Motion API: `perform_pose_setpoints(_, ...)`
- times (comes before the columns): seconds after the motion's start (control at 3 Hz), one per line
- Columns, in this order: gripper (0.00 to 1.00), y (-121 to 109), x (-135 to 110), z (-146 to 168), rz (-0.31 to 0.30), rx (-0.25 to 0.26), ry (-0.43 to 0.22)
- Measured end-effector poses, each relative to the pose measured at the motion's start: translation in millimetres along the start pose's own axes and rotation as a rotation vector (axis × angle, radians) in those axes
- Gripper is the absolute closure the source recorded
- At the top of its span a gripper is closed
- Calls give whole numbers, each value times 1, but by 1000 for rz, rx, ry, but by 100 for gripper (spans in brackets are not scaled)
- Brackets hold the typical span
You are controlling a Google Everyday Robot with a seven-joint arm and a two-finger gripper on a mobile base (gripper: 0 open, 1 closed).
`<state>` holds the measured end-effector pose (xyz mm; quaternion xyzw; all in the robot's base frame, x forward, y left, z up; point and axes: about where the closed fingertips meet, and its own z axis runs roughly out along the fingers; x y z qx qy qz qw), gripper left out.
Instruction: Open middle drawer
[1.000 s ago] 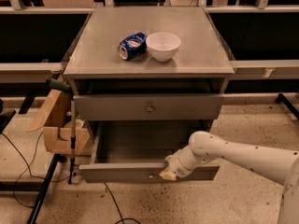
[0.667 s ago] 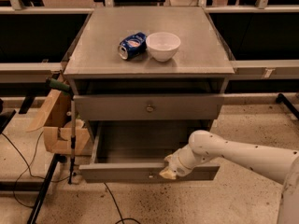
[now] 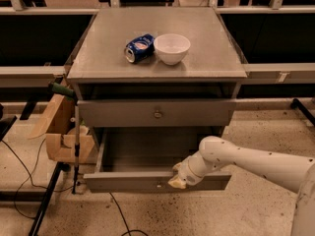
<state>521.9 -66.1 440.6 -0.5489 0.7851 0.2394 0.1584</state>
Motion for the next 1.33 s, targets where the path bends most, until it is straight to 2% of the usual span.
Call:
perform_pose_setpoints(0.67,3,-4,-2,-2,1,2,-4)
perform_pose_setpoints(1.33,0,-4,-2,-2,1,2,-4)
